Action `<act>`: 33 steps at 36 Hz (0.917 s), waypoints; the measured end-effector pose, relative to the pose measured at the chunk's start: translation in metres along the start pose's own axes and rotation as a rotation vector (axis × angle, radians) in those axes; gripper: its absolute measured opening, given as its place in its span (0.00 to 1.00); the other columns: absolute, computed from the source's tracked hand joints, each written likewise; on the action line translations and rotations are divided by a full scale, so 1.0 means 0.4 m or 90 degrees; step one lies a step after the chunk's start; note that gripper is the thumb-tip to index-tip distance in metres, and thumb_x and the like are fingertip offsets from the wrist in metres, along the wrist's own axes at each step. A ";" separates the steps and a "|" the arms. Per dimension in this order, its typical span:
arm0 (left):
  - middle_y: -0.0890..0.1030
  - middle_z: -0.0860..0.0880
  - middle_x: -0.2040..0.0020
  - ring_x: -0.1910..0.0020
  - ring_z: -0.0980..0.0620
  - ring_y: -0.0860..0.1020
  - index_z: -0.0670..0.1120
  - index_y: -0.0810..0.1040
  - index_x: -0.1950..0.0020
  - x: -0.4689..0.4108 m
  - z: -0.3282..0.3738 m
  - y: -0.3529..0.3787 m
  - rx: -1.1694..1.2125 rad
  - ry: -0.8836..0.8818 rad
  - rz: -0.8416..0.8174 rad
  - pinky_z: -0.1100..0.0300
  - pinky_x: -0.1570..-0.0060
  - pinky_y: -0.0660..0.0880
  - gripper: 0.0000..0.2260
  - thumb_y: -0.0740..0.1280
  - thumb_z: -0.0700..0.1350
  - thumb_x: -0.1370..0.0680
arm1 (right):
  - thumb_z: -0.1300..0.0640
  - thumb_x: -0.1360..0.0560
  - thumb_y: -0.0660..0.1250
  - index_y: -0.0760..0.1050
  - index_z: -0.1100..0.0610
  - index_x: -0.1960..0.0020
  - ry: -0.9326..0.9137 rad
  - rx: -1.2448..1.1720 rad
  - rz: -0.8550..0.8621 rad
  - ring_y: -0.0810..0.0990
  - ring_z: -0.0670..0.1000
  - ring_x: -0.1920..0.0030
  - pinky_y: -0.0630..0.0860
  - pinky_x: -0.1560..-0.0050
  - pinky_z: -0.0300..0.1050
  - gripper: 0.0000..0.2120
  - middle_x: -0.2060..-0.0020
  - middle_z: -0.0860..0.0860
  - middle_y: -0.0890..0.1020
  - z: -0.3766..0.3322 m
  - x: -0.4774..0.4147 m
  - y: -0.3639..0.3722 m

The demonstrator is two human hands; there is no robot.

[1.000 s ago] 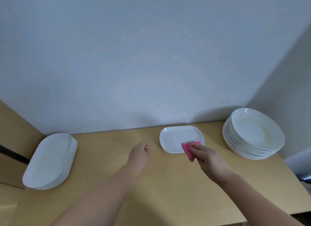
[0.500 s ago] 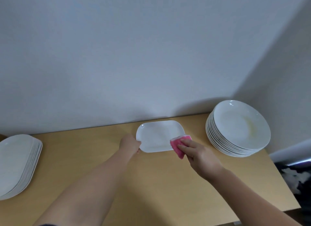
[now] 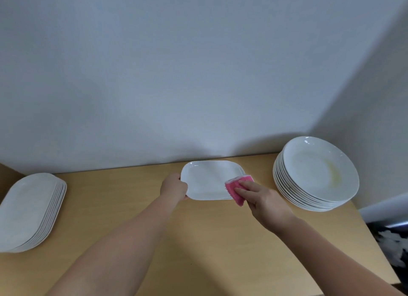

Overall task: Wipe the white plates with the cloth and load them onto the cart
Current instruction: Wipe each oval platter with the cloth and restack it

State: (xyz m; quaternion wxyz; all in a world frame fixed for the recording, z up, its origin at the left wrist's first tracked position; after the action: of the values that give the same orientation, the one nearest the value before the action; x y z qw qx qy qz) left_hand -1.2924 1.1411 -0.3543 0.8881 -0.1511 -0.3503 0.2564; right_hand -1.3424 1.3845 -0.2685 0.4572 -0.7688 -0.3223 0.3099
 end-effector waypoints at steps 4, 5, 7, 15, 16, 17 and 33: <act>0.81 0.44 0.51 0.53 0.42 0.81 0.43 0.79 0.47 0.023 -0.023 -0.025 0.036 0.008 0.022 0.51 0.62 0.83 0.18 0.56 0.30 0.30 | 0.75 0.34 0.69 0.82 0.58 0.53 -0.018 0.008 -0.021 0.82 0.55 0.57 0.74 0.65 0.39 0.16 0.51 0.51 0.83 -0.027 -0.008 0.000; 0.81 0.45 0.51 0.54 0.42 0.81 0.44 0.79 0.49 0.031 -0.030 -0.035 0.044 0.012 0.024 0.52 0.63 0.83 0.18 0.56 0.30 0.30 | 0.75 0.34 0.68 0.82 0.59 0.51 -0.021 0.004 -0.025 0.82 0.56 0.55 0.75 0.63 0.41 0.17 0.49 0.52 0.83 -0.035 -0.010 0.004; 0.81 0.47 0.54 0.56 0.44 0.82 0.49 0.79 0.55 0.051 -0.044 -0.060 0.060 0.024 0.030 0.51 0.63 0.83 0.17 0.57 0.31 0.31 | 0.74 0.32 0.67 0.82 0.59 0.46 -0.022 -0.003 -0.034 0.83 0.57 0.50 0.79 0.59 0.45 0.18 0.44 0.53 0.82 -0.053 -0.014 0.016; 0.84 0.45 0.58 0.61 0.44 0.84 0.48 0.81 0.52 0.124 -0.203 -0.195 0.083 0.024 0.062 0.43 0.58 0.82 0.16 0.58 0.34 0.30 | 0.75 0.41 0.74 0.84 0.56 0.49 -0.092 0.014 -0.057 0.84 0.53 0.55 0.77 0.66 0.38 0.24 0.50 0.50 0.84 -0.186 -0.055 0.078; 0.84 0.45 0.58 0.62 0.44 0.84 0.48 0.81 0.49 0.132 -0.229 -0.210 0.088 0.017 0.068 0.44 0.58 0.82 0.16 0.58 0.34 0.29 | 0.75 0.40 0.73 0.83 0.57 0.50 -0.104 0.008 -0.077 0.83 0.54 0.56 0.79 0.66 0.40 0.22 0.51 0.50 0.84 -0.206 -0.059 0.097; 0.84 0.46 0.57 0.62 0.45 0.84 0.47 0.80 0.48 0.140 -0.254 -0.225 0.092 0.009 0.072 0.44 0.58 0.82 0.16 0.58 0.35 0.28 | 0.75 0.37 0.70 0.83 0.57 0.49 -0.109 -0.001 -0.098 0.82 0.55 0.55 0.80 0.66 0.45 0.21 0.51 0.51 0.83 -0.224 -0.064 0.116; 0.82 0.52 0.56 0.58 0.52 0.81 0.50 0.78 0.54 0.217 -0.484 -0.338 0.085 -0.066 0.105 0.58 0.62 0.76 0.09 0.62 0.37 0.27 | 0.67 0.26 0.58 0.70 0.51 0.30 -0.134 0.061 -0.319 0.69 0.52 0.33 0.69 0.48 0.42 0.26 0.34 0.48 0.72 -0.435 -0.084 0.440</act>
State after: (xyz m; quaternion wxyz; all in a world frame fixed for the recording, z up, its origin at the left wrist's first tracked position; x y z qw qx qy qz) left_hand -1.0556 1.0615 -0.3837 0.8529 -0.1068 -0.3642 0.3585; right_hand -1.1909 1.2050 -0.3535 0.5193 -0.6060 -0.5335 0.2801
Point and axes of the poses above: each hand's wrist, its own x-axis away from the middle knuckle, its own y-axis out of the palm, z = x × y, the point moved 6 cm from there along -x, towards the middle knuckle
